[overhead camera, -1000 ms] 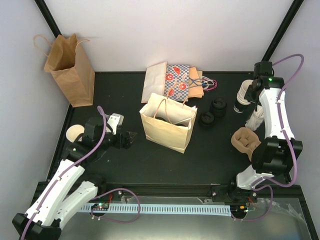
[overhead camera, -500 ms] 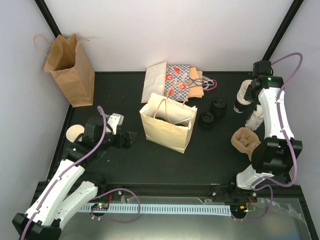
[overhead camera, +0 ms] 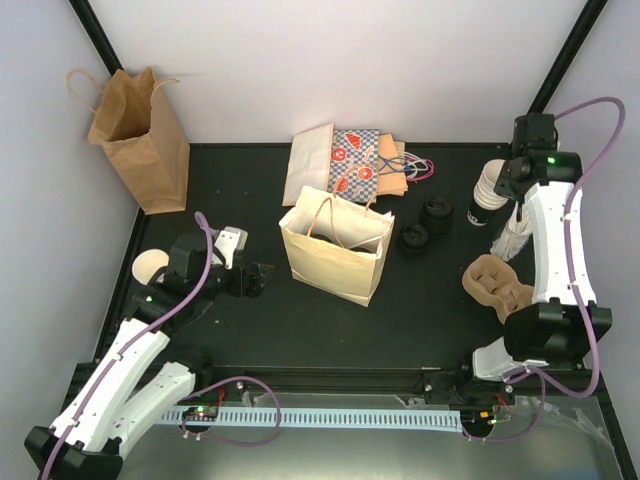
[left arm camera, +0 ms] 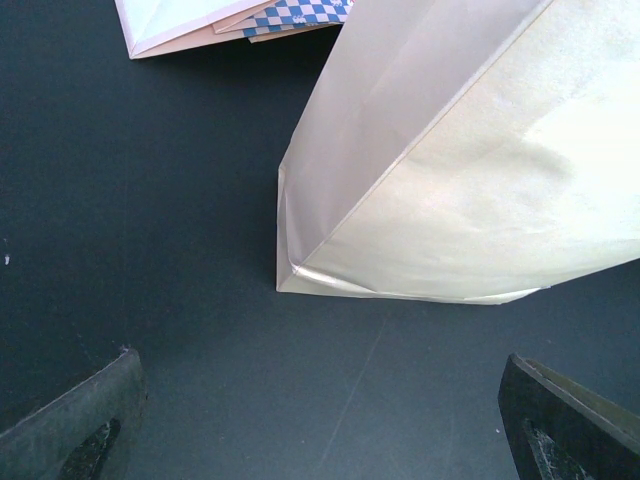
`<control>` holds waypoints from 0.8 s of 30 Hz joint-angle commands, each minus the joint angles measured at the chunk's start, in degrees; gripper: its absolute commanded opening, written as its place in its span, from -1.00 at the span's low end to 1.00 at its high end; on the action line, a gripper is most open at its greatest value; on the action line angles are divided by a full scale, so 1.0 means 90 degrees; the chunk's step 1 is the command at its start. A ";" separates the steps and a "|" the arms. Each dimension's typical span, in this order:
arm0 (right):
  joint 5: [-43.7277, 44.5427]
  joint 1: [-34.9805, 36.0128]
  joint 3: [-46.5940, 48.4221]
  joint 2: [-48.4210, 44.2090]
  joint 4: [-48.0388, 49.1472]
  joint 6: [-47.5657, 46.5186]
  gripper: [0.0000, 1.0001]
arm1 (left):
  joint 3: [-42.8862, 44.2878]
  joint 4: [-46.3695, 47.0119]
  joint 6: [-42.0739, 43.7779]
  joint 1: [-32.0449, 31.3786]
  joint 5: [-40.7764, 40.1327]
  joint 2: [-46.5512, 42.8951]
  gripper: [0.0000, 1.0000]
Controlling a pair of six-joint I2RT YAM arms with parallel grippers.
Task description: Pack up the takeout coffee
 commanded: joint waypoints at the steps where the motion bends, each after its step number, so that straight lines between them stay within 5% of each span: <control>1: -0.0081 0.0059 0.0625 -0.0507 -0.0295 -0.0094 -0.98 | 0.0015 0.0155 0.0030 0.0027 0.0040 0.0017 0.97; 19: -0.0086 0.0063 0.1960 -0.0826 -0.1000 -0.0036 -0.98 | 0.0010 0.0145 0.0008 0.0028 0.0000 0.0033 0.98; 24: -0.0874 0.0062 0.2329 -0.0953 -0.1020 -0.0017 -0.98 | 0.0011 0.0140 0.0008 0.0028 -0.0024 0.0047 0.97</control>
